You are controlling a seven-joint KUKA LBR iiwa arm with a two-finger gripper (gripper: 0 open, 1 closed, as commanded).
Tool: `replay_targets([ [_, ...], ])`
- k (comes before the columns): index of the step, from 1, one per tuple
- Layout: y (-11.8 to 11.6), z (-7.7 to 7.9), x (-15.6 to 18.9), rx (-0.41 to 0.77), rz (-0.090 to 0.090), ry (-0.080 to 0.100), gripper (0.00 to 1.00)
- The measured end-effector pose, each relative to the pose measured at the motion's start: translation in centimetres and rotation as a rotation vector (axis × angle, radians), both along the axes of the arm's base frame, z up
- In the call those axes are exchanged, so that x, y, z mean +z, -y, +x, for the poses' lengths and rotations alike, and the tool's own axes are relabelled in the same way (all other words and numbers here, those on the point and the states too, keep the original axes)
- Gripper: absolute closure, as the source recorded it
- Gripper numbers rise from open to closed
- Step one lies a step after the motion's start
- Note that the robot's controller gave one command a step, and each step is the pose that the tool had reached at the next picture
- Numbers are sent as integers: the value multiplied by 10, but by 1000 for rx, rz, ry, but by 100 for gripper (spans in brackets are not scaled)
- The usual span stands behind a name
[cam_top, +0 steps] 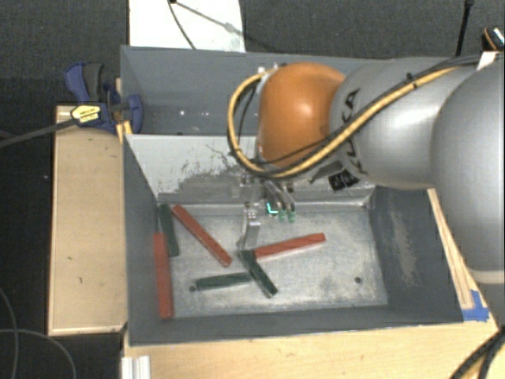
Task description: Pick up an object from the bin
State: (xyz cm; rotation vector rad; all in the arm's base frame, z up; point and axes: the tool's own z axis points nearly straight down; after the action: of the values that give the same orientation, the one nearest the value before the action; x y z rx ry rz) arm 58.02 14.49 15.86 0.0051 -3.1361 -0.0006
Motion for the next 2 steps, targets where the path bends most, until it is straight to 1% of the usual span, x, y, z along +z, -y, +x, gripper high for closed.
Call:
replay_targets([
  [1,77,-17,-92,183,-2,0,0],
  [2,73,-15,-88,182,1,7,100],
])
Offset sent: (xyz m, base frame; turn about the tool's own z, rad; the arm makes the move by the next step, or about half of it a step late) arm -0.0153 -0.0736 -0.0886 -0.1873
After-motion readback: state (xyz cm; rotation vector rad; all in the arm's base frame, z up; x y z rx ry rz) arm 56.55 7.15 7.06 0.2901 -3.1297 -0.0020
